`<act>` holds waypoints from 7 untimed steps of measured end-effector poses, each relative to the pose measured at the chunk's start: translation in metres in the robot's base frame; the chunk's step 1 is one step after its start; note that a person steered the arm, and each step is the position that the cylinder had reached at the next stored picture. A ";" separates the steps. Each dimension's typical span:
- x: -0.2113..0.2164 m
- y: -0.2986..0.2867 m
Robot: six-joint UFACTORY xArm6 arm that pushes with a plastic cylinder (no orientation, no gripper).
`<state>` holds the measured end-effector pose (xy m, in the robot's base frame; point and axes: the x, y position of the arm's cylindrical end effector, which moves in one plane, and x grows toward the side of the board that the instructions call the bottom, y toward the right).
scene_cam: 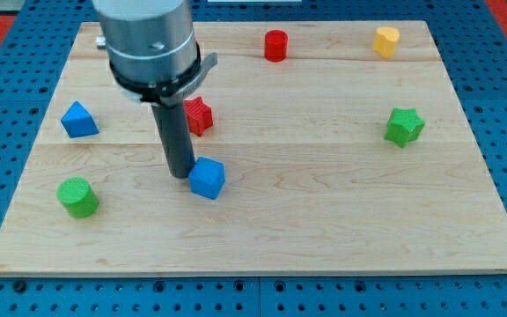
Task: Slide blue cube to the bottom center
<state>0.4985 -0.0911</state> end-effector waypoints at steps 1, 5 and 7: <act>0.018 0.000; -0.026 0.008; -0.001 0.034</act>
<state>0.4976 -0.0566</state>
